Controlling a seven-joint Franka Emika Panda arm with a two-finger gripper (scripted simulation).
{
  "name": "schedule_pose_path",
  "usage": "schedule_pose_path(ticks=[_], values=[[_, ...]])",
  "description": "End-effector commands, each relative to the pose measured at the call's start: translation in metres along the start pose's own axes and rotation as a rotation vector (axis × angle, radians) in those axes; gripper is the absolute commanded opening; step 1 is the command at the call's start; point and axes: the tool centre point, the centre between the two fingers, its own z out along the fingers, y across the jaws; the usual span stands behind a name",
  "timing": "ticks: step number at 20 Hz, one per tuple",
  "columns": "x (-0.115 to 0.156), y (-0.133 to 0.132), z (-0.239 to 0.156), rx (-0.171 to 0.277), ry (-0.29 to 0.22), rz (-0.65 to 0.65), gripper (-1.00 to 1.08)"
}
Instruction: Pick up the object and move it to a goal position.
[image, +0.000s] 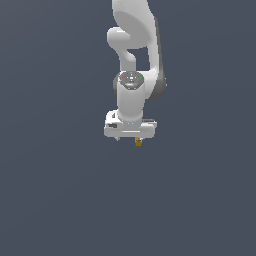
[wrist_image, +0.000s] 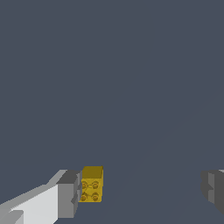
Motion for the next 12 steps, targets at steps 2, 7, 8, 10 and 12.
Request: schedule_pose_path(ticks=[2,7,8,10,12], values=[[-0.021,-0.022,0.021,0.007,-0.009,-0.006,1.0],[-0.045,-0.043,0.042,0.013,-0.019,-0.011,1.0],[-0.049,-0.046,0.045,0.014,-0.021,-0.012,1.0],[-0.055,-0.051,0.049,0.015,-0.023,-0.013,1.0],[-0.059,-0.054,0.052,0.016,-0.024,-0.014,1.0]])
